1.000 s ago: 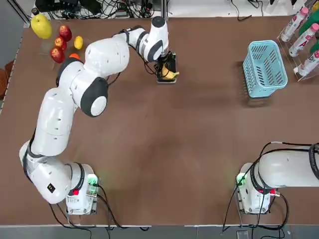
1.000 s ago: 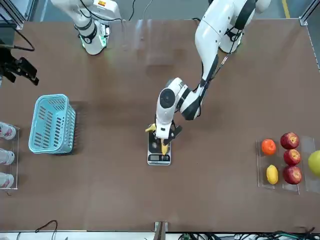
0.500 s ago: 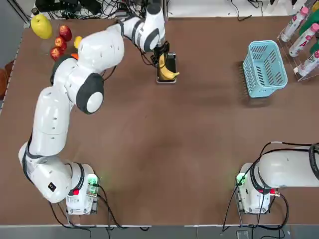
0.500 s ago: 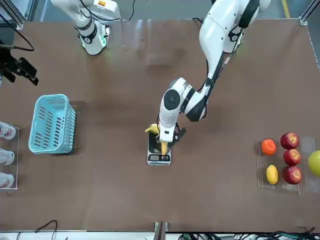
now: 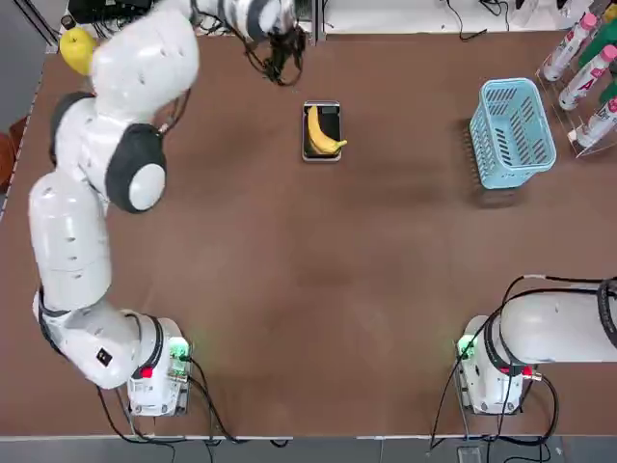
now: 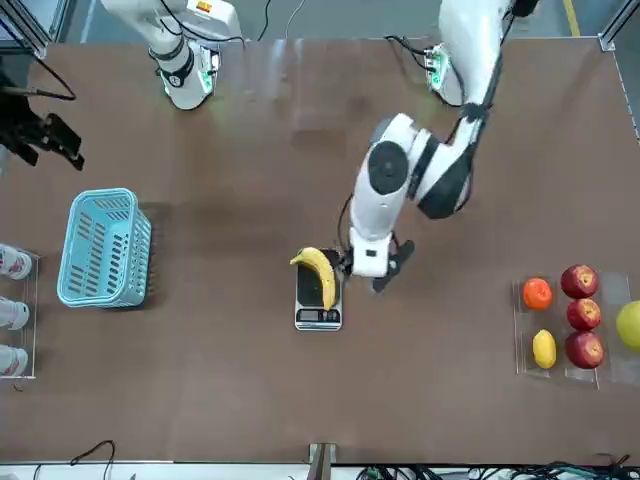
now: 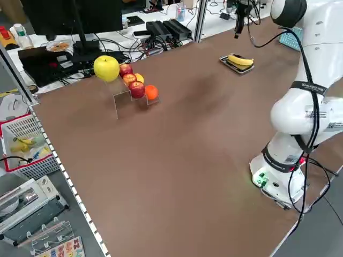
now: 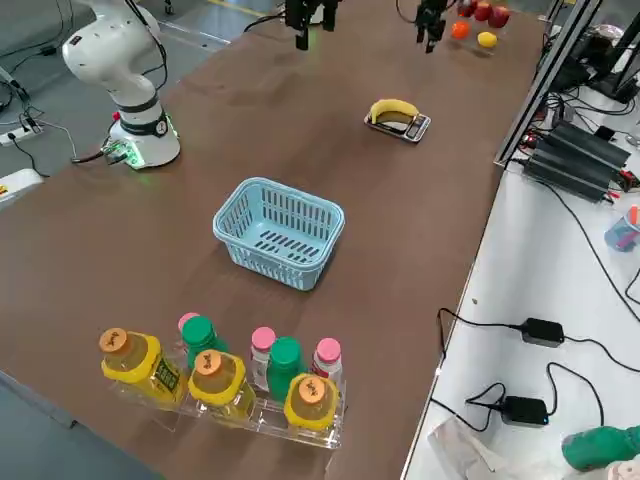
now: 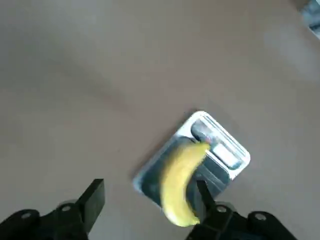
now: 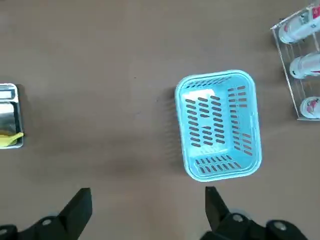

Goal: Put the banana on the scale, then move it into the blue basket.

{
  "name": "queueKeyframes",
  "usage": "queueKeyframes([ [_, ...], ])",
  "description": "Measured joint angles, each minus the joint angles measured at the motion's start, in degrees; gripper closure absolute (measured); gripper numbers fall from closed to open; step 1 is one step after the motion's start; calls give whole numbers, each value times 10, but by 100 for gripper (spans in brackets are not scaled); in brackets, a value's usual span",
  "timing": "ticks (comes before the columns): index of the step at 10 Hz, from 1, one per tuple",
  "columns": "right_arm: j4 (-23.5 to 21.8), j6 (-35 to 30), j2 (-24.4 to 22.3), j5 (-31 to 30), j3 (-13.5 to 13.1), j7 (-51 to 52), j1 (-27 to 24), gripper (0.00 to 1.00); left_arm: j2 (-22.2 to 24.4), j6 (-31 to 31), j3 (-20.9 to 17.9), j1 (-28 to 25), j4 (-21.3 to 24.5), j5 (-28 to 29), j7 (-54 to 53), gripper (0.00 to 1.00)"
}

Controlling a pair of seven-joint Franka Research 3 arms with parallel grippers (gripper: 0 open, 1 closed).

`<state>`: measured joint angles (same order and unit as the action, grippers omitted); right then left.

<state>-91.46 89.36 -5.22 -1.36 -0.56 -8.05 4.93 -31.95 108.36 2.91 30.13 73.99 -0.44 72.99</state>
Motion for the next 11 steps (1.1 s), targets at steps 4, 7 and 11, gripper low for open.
queueKeyframes([
  [4,23,23,26,37,7,-44,147,0,106,-121,0,-135,44,-4,-188,2],
  [7,107,66,127,42,7,-62,252,0,210,-141,-2,-235,138,-4,-372,0],
  [11,208,156,275,42,5,-71,321,0,280,-150,-11,-316,175,-4,-669,0],
])
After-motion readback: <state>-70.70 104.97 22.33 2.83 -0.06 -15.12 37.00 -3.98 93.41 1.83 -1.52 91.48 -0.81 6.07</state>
